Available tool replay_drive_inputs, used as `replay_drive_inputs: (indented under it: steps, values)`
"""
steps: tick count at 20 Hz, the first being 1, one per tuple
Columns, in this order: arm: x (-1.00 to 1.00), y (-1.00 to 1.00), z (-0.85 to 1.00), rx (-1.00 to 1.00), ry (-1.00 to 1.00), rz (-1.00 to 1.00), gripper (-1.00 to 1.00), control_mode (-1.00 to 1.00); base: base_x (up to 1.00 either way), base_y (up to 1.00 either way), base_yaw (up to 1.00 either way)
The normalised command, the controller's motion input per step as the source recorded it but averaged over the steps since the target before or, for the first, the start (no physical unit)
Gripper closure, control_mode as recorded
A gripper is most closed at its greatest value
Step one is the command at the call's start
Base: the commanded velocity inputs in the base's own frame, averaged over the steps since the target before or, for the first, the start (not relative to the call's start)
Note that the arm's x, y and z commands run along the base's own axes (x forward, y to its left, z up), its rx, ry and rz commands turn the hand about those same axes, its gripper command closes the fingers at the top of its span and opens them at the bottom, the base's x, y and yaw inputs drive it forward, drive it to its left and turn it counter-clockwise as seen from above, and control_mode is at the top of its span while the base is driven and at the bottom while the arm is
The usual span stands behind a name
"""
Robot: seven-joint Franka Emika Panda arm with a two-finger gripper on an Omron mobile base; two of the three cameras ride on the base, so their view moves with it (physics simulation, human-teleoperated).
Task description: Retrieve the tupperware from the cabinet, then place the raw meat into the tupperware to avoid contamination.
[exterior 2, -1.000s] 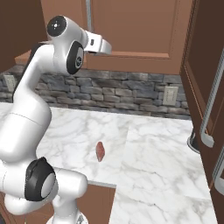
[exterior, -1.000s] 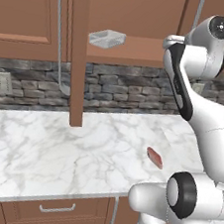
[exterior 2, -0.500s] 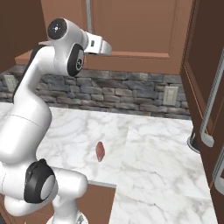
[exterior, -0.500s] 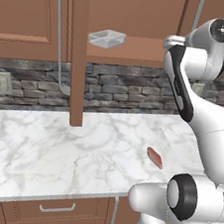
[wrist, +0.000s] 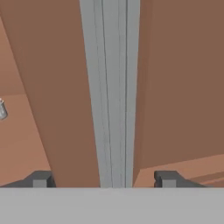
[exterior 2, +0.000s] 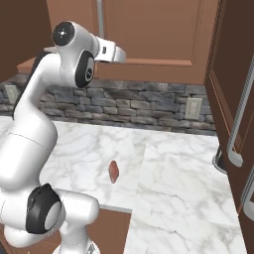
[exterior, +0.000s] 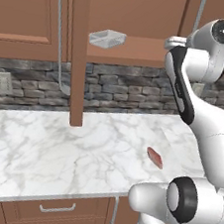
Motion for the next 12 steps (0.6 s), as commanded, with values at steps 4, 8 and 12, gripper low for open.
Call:
replay_drive_inputs:
  steps: [4,8,12]
  values:
    - [-0.53,-0.23,0.00,0.00,0.00,0.00,1.00,-1.00,0.00,0.00,0.00]
    - [-0.69,-0.35,0.00,0.00,0.00,0.00,1.00,-1.00,0.00,0.00,0.00]
    - [-0.65,-0.43,0.00,0.00,0.05,0.04,1.00,-1.00,0.00,0.00,0.00]
